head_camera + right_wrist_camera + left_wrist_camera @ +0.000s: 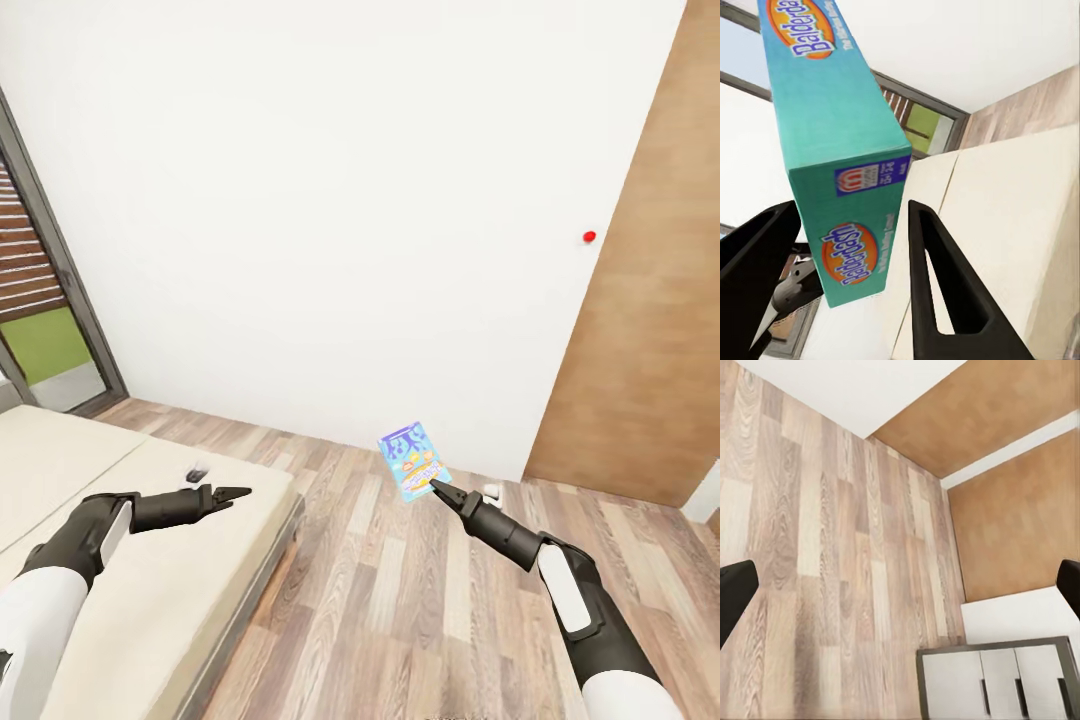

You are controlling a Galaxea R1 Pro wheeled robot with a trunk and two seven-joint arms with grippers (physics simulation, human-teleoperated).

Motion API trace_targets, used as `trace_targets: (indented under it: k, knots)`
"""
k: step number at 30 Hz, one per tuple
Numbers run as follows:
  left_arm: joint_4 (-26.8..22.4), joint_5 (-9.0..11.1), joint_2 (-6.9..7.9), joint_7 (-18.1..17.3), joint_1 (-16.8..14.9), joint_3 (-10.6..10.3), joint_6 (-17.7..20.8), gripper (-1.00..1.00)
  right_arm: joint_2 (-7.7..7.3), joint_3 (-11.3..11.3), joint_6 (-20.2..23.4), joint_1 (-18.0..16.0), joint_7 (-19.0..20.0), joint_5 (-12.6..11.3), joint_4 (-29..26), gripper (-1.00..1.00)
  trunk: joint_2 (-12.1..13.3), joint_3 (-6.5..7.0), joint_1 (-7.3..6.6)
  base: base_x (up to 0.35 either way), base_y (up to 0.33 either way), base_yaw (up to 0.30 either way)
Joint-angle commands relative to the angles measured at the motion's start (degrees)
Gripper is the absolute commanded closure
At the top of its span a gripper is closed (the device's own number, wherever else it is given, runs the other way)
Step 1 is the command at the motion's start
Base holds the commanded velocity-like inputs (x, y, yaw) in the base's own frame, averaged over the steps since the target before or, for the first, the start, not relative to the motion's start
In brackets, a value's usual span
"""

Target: Put all the toys in the child's room - the three board games (two on the bed and one on the table), the two jigsaw puzzles on the table, and the tennis ball on the table - inside the toy box on the table in the child's room.

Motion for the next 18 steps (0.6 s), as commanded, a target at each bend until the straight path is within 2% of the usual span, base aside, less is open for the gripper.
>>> trace_targets:
  k: [1,12,18]
  knots:
    - [0.0,-0.1,-0.01,-0.3,0.0,0.1,0.5,-1.00,0.01,-0.1,0.4,-0.1,0.1,-0.4,0.0,1.00,-0.1,-0.13,0.04,0.000,0.000,-0.279]
    - [-0.1,-0.1,0.00,-0.4,0.0,0.0,-0.4,-1.00,0.00,-0.1,0.4,-0.1,0.1,-0.4,0.0,1.00,-0.1,-0.13,0.04,0.009,0.000,-0.279]
    - [-0.1,-0.1,-0.01,-0.6,0.0,0.0,-2.3,-1.00,0.00,-0.1,0.4,-0.1,0.1,-0.4,0.0,1.00,-0.1,-0.13,0.04,0.153,0.000,-0.280]
